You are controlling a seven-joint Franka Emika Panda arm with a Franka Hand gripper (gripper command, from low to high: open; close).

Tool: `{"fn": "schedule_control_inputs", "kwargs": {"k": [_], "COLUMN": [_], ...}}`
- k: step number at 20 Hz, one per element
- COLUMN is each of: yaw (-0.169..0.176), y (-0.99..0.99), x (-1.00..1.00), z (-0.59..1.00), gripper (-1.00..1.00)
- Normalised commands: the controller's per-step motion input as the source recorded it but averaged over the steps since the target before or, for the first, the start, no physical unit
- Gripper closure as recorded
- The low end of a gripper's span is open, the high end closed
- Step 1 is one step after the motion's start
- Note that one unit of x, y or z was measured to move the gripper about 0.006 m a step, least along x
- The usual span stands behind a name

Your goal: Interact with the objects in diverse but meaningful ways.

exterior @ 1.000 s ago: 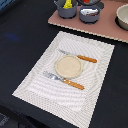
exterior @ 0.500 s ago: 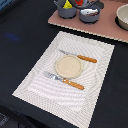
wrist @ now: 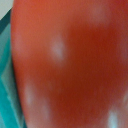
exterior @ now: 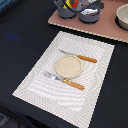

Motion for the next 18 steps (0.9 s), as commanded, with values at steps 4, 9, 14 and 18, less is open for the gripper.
{"fn": "schedule_control_inputs", "kwargs": {"k": [4, 9, 14, 18], "yaw": [0.0, 0.0, 0.0, 0.0], "y": [0.12, 0.14, 0.18, 0.18], "x": [-0.92, -0.88, -0.88, -0.82], "z": [-0.26, -0.23, -0.16, -0.16], "gripper": [1.0, 1.0, 1.0, 1.0]}}
